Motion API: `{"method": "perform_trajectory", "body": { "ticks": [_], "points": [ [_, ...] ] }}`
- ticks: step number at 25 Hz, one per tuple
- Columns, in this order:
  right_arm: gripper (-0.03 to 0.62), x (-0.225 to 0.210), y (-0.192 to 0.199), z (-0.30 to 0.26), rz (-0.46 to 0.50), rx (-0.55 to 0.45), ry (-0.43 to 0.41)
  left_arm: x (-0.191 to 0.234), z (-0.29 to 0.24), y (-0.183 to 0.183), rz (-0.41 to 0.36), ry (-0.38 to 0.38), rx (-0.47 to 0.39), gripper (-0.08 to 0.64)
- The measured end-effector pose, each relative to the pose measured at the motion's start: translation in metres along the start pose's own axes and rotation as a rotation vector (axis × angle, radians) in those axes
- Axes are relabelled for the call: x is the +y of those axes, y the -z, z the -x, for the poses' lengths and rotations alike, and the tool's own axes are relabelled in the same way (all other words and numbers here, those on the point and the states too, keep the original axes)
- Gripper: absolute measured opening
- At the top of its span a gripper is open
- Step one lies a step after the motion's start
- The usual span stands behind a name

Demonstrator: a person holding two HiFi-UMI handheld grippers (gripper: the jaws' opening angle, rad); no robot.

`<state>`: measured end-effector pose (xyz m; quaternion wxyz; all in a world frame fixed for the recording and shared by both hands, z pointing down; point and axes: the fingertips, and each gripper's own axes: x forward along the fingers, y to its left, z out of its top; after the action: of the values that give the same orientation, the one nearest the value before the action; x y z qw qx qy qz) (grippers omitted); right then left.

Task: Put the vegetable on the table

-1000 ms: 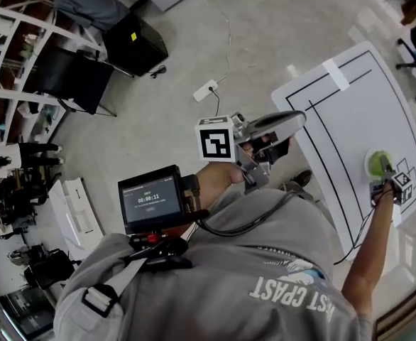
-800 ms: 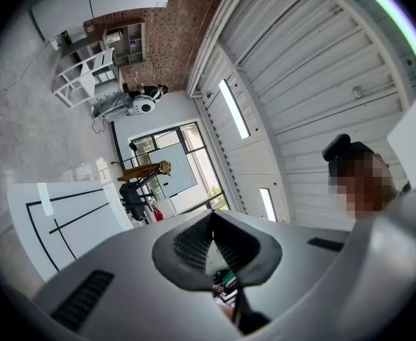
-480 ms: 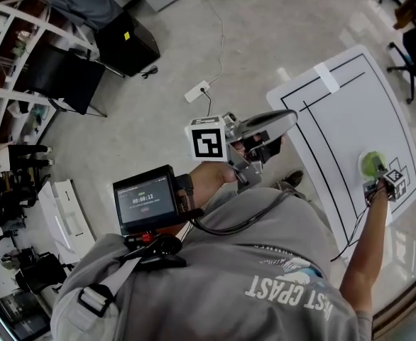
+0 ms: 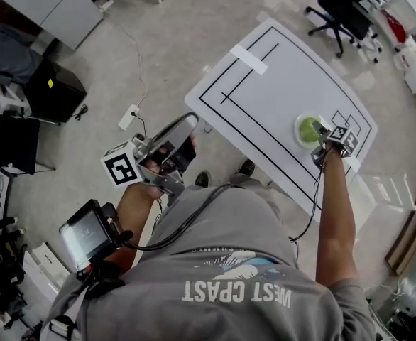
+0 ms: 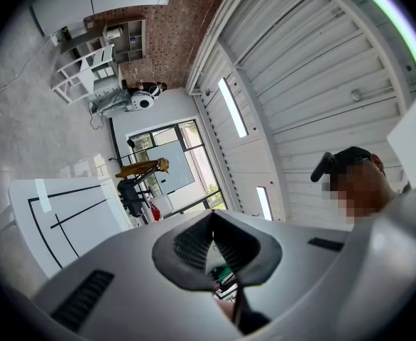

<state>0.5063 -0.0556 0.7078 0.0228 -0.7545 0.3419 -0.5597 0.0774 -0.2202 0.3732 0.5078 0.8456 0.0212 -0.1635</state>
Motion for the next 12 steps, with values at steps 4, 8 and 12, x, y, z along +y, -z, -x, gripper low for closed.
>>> {"method": "perform_trajectory", "body": {
  "ticks": [4,8,12],
  "points": [
    [0.469,0.005,-0.008,0.016,-0.040,-0.032,-0.065,-0.005,-0.007,0.005,-0.022,0.007,0.032,0.006],
    [0.468,0.023,-0.014,0.035,-0.071,-0.075,-0.154,-0.009,-0.016,0.004,-0.008,0.040,0.043,0.006],
    [0.466,0.055,-0.015,0.064,-0.094,-0.119,-0.280,-0.008,-0.020,0.004,-0.011,0.054,0.070,0.006]
  ]
}}
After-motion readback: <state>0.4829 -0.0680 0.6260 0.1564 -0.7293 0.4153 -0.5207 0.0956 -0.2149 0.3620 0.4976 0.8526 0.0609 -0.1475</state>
